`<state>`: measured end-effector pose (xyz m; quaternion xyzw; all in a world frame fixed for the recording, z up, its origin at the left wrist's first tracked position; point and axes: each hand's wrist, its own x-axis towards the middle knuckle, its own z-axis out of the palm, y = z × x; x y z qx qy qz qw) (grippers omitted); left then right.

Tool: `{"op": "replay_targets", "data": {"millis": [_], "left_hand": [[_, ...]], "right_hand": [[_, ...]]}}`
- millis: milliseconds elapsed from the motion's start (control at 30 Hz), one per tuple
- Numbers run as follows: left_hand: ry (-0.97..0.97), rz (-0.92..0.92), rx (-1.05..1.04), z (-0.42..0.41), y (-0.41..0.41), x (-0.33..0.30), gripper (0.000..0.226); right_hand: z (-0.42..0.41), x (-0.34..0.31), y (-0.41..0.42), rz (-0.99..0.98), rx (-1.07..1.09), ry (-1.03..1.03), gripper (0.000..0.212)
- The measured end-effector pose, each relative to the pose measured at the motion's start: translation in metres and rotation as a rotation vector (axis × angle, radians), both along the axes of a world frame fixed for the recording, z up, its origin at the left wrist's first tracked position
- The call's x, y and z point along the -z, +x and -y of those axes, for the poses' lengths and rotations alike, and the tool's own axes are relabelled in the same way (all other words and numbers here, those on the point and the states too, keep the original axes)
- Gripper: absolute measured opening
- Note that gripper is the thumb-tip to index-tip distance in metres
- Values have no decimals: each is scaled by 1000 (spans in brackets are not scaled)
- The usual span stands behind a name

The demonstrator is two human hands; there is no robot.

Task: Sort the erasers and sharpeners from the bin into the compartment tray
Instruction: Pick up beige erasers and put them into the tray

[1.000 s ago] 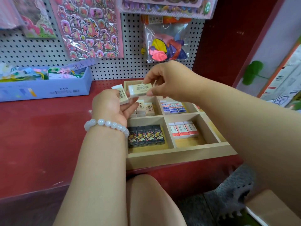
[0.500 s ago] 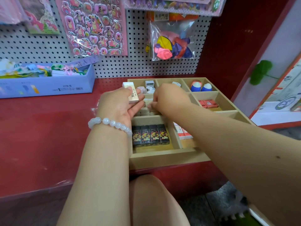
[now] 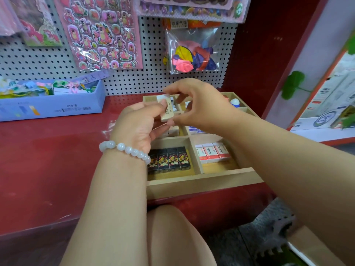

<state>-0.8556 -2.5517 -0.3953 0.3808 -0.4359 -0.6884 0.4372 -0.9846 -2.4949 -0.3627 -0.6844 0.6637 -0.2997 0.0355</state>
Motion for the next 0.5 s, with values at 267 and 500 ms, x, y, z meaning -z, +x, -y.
{"op": "replay_targets", "data": {"millis": [267, 500], "left_hand": [[-360, 415, -168, 16, 14, 9, 8], [-320, 553, -110, 28, 8, 27, 16]], "right_hand": [[12, 10, -5, 52, 136, 103, 43], [45, 32, 16, -11, 94, 249, 31]]}}
